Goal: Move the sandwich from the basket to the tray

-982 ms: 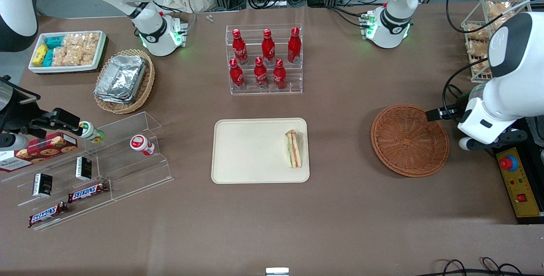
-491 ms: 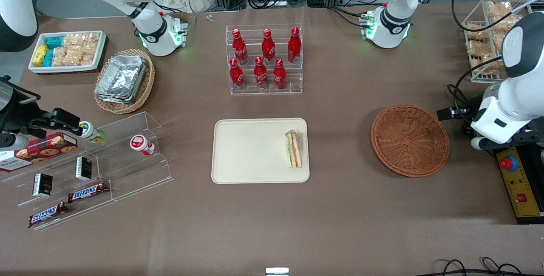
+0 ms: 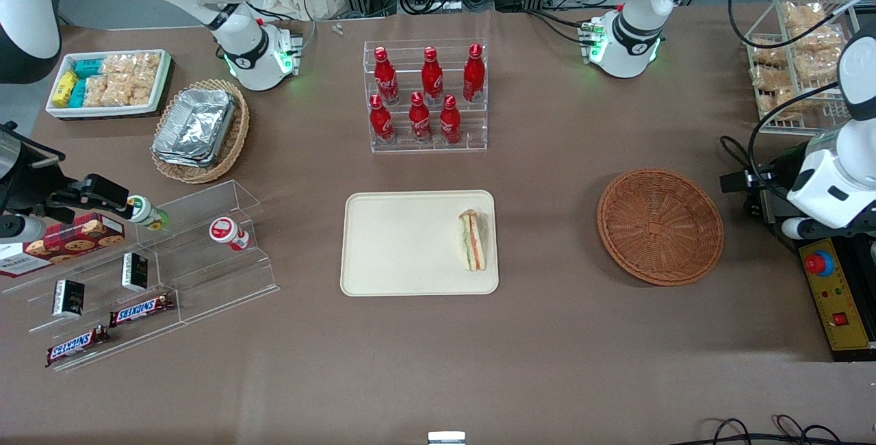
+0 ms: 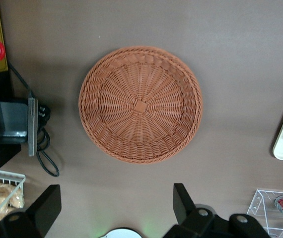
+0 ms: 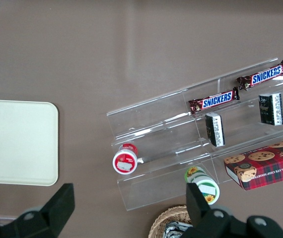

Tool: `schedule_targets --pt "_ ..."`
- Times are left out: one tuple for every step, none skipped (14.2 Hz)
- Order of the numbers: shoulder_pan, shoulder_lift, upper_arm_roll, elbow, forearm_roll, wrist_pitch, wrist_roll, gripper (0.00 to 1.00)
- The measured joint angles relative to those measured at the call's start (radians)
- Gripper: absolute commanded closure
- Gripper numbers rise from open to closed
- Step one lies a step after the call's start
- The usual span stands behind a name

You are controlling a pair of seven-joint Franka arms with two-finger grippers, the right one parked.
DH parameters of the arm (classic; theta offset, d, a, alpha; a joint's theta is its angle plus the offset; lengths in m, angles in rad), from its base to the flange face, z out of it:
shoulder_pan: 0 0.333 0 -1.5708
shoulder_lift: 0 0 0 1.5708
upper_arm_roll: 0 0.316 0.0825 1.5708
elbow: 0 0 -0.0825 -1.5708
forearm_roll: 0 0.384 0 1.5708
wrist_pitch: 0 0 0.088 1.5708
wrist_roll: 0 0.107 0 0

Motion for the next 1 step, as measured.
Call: schedule_targets --pt "0.000 0.000 0.001 0.011 -0.001 0.002 0.016 0.00"
